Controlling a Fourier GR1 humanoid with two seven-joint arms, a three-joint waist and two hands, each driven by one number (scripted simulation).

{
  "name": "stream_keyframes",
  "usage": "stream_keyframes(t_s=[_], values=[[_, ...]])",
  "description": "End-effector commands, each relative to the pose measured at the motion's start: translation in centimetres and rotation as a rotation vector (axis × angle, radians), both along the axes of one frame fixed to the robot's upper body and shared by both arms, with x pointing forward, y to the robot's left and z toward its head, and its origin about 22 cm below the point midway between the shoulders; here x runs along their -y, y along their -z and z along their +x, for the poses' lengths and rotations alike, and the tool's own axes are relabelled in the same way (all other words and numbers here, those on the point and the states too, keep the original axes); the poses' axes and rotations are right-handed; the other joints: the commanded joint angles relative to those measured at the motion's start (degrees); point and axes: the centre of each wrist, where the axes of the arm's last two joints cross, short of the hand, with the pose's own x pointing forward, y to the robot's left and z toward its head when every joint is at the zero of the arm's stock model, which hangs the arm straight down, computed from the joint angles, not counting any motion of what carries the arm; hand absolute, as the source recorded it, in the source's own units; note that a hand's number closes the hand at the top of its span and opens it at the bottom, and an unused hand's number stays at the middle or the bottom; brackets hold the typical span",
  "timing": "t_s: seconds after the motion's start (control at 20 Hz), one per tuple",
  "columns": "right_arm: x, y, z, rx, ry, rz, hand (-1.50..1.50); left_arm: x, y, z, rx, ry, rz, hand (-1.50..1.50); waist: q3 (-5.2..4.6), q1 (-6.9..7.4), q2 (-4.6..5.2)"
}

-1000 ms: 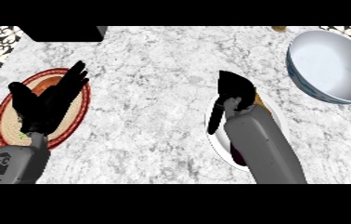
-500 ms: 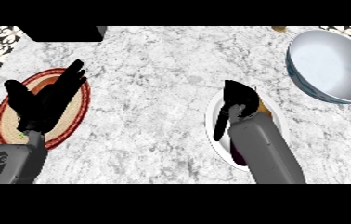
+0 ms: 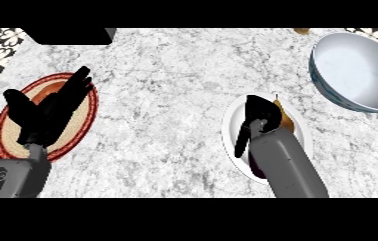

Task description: Pick the eggplant from the plate and place it in the bowl

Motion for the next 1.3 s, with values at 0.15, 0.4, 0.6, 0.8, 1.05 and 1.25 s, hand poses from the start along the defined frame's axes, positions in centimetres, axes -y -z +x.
stream_keyframes(t_s=[0.15,0.4,0.6,0.8,1.05,1.25], values=[[0.1,2.8,-0.9,-0.074,0.116,-0.085,-1.50,0.7,-0.6,-1.4,0.020,-0.011,-0.009,0.00,0.03,0.32,-0.03],[1.9,3.8,-1.7,-0.089,0.111,-0.085,-1.50,0.1,0.6,-0.5,-0.010,0.008,-0.012,0.00,0.00,-0.34,0.01],[1.0,2.2,-0.8,-0.065,0.075,-0.083,1.50,-1.1,0.1,0.4,-0.013,-0.014,-0.013,0.00,0.00,-0.18,0.08],[1.6,2.0,0.4,0.030,0.053,-0.078,1.50,0.7,-0.1,0.2,0.001,0.012,0.000,0.00,0.02,0.03,0.11],[0.0,5.7,0.1,0.055,0.034,-0.109,1.50,1.2,-0.3,0.7,0.012,0.003,-0.014,0.00,0.04,0.48,0.26],[1.1,2.7,-0.9,0.066,-0.004,-0.069,1.50,-0.6,-0.1,-0.3,0.009,-0.009,0.001,0.00,0.02,0.02,0.06]])
